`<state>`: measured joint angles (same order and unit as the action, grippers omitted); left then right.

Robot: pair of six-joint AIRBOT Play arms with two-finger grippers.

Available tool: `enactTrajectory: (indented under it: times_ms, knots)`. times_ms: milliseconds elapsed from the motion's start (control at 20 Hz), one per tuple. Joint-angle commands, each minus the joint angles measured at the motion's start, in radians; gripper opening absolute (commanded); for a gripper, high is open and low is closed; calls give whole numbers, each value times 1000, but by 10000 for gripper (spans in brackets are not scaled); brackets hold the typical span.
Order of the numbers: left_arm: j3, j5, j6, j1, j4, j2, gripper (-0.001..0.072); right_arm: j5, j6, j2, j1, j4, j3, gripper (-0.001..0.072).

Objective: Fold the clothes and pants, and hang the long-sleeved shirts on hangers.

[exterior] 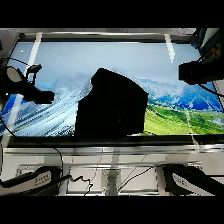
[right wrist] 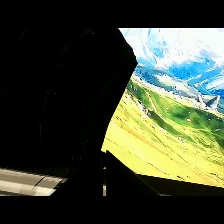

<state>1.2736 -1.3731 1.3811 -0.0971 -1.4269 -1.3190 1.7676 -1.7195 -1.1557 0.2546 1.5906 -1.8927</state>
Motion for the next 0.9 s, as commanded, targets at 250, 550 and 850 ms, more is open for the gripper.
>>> enactTrajectory:
  times_ms: [250,550,850]
  knots:
    - [-3,0,0,0,0,-11,14,-8,0,-2,1,-1,0,42]
    - [-3,0,0,0,0,-11,14,-39,5,-2,1,0,0,42]
    - [-3,72,0,0,0,-11,13,-214,154,-5,-3,95,0,43]
